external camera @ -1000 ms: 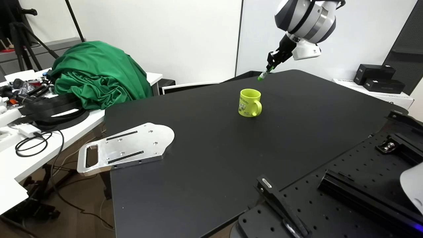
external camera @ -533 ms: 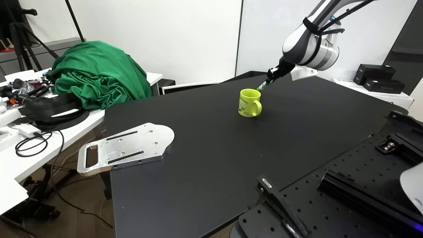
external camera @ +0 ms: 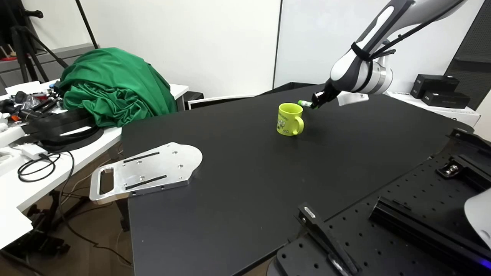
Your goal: Remove and then put back the glue stick in the mug
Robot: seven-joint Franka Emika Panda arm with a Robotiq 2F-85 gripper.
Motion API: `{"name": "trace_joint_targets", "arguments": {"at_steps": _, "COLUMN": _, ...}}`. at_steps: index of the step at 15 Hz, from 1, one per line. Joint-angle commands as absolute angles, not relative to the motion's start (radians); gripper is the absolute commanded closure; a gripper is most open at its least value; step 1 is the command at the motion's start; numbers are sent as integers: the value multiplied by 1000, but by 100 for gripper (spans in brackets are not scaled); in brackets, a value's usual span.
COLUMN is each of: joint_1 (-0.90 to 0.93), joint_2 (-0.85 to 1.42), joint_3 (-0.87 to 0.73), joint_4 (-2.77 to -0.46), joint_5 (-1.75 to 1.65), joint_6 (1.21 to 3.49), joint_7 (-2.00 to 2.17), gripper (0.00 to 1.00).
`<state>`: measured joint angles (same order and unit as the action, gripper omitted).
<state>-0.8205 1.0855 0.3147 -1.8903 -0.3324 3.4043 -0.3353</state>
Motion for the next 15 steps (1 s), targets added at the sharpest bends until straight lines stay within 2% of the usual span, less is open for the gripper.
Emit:
{"name": "trace_joint_targets", "arguments": {"at_steps": 1, "joint_1": -773, "joint_2": 1096, "joint_3": 280, "joint_4": -1817, "joint_5": -311, "joint_6": 3228, "joint_7": -267, "gripper": 93}}
{"name": "trace_joint_targets", "arguments": {"at_steps": 5, "joint_1": -746, "joint_2": 1076, "joint_3": 281, "joint_4": -1777, "joint_5": -240, "joint_6": 3125, "joint_7": -283, "gripper": 93}}
{"name": "trace_joint_targets", "arguments": {"at_steps": 6, "joint_1": -739, "joint_2": 1070, "joint_3": 281, "joint_4": -1771, "joint_5": -221, "joint_6": 3110, "joint_7": -285, "gripper": 46}}
{"name": "trace_joint_targets", "arguments": {"at_steps": 7, "joint_1": -735, "joint_2": 1062, "joint_3": 284, "joint_4": -1768, "joint_5": -204, "joint_6": 3095, "joint_7": -289, "gripper": 46}}
{"name": "trace_joint_targets", "arguments": {"at_steps": 8, "joint_1": -728, "joint_2": 1049, "joint_3": 285, "joint_4": -1770, "joint_5": -187, "joint_6": 3084, "joint_7": -290, "gripper": 41}}
{"name": "trace_joint_targets", "arguments": {"at_steps": 14, "joint_1": -705, "joint_2": 908, "joint_3": 307, "joint_4": -1834, "joint_5": -124, "joint_6": 3010, "joint_7": -299, "gripper": 0}}
{"name": "trace_joint_targets", "arguments": {"at_steps": 15, "joint_1": -694, "joint_2": 881, "joint_3": 300, "joint_4": -1838, "joint_5": -113, "joint_6": 2982, "joint_7": -299, "gripper": 0}}
